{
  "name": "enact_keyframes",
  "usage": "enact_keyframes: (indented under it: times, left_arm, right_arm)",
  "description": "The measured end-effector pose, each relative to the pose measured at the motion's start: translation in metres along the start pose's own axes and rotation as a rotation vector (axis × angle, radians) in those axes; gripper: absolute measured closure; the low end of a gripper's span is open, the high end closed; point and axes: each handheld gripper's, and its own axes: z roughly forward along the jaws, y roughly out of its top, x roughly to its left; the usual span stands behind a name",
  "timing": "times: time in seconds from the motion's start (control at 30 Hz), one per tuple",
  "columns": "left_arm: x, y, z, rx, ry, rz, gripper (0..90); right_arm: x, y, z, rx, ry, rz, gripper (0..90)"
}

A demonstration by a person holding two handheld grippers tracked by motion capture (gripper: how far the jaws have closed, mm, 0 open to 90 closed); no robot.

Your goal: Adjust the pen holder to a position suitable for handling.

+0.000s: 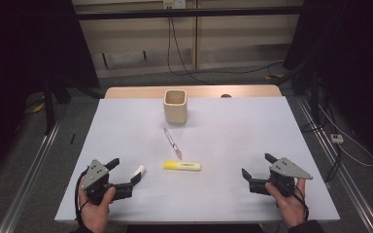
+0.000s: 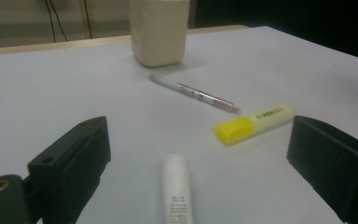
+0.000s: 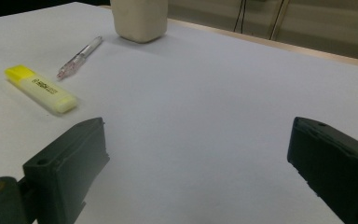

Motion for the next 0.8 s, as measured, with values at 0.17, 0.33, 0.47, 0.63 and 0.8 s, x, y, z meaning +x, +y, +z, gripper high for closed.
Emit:
enact_keyframes:
  times: [0.17, 0.33, 0.47, 0.63, 0.8]
  left_arm:
    - [0.001, 0.0, 0.0, 0.001, -0.001, -0.011, 5.9]
    - [0.001, -0.001, 0.0, 0.002, -0.001, -0.018, 5.9]
    - [0.0, -0.001, -0.001, 0.004, -0.005, -0.009, 5.9]
    - [0.001, -0.001, -0.003, 0.001, -0.005, -0.003, 5.9]
    - [0.002, -0.001, -0.003, 0.005, -0.009, -0.014, 5.9]
  right_arm:
    - [-0.001, 0.0, 0.0, -0.002, 0.006, 0.01, 4.3]
    - [0.0, -0.001, 0.0, 0.021, 0.026, 0.014, 4.4]
    - [0.002, 0.001, 0.002, 0.017, 0.038, 0.0, 4.4]
    - [0.007, 0.005, 0.008, 0.022, 0.008, 0.002, 4.4]
    - [0.011, 0.01, 0.018, 0.036, 0.054, 0.021, 3.9]
